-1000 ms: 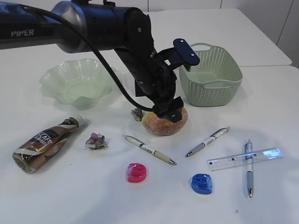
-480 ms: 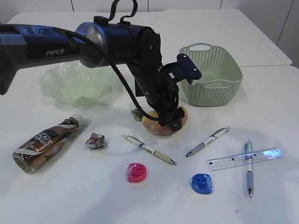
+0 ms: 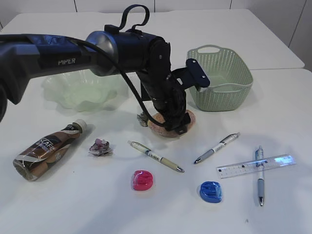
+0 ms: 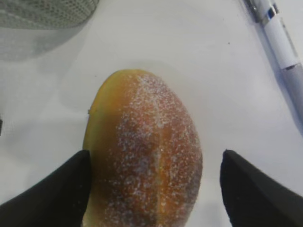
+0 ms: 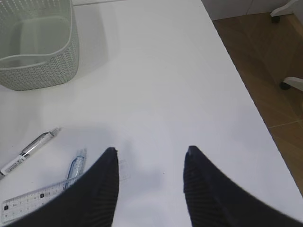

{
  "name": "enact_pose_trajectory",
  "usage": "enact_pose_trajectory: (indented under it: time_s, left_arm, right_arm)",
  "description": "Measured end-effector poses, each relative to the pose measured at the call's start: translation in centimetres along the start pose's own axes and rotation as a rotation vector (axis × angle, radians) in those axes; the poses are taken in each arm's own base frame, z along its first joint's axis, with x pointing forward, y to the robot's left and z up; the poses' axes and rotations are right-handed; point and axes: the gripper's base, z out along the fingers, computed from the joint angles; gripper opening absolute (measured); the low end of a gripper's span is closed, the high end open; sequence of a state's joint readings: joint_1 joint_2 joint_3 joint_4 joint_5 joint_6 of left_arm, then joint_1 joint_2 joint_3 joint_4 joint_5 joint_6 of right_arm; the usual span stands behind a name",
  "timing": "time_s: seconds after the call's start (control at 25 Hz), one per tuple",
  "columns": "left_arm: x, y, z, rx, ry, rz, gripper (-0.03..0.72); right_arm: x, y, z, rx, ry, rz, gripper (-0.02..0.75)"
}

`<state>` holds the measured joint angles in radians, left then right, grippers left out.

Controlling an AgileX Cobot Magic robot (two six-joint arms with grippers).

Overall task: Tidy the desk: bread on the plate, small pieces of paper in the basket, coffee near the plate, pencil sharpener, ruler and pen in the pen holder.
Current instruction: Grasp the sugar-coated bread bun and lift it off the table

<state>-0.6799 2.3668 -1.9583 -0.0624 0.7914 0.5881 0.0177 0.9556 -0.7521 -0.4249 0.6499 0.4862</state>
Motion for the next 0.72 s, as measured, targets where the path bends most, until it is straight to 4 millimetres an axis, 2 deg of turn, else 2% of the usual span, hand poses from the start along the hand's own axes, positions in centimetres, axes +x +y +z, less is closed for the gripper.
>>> enact_pose_trajectory:
  time_s: [0.72]
  left_arm:
    - [0.0, 0.4, 1.4, -0.086, -0.012, 0.077, 0.594]
  right_arm:
    - [0.0, 0.0, 0.0, 0.002, 0.003, -0.004, 0.365]
